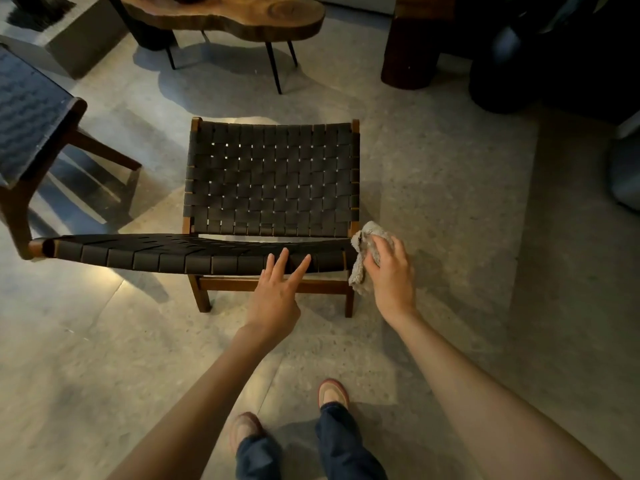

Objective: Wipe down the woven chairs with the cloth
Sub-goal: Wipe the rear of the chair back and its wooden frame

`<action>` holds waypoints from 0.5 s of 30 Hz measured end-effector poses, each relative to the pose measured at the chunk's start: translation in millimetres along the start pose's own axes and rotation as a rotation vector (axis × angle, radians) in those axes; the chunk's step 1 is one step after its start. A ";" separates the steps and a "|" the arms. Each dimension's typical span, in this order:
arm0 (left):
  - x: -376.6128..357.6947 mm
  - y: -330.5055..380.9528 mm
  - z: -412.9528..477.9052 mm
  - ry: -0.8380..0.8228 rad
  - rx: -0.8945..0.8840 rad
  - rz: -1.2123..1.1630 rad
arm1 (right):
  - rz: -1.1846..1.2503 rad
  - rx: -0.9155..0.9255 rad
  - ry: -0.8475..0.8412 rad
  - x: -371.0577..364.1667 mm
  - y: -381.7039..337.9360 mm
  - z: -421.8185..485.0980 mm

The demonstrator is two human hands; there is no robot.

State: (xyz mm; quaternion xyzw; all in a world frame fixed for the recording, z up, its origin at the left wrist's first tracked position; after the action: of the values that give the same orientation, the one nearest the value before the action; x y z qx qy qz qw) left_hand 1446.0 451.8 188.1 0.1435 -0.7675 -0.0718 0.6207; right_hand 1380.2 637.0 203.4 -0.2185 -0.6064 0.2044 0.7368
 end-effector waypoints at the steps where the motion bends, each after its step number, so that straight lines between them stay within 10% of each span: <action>1: -2.6 -1.1 -1.3 0.002 -0.006 -0.005 | -0.006 -0.018 0.020 1.2 -0.7 -3.5; 10: -9.9 -4.2 -20.2 -0.027 -0.139 -0.010 | 0.135 -0.206 0.157 27.5 -1.2 -37.6; 15: 5.4 -4.8 -58.5 -0.071 -0.102 -0.427 | 0.348 -0.161 0.122 47.6 -34.3 -89.8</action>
State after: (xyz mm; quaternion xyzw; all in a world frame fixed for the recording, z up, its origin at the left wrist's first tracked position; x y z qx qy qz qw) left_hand 1502.6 449.5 204.6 0.2686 -0.7362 -0.2455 0.5706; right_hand 1478.4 629.2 246.1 -0.3902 -0.5281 0.2658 0.7058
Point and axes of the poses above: each hand's wrist, its own z-axis towards the middle knuckle, its own x-axis out of the back of the hand, y = z × x, the point moved 10 cm from there along z, towards the middle knuckle, and after that the axes turned 11 degrees about y, right-handed, at the moved point
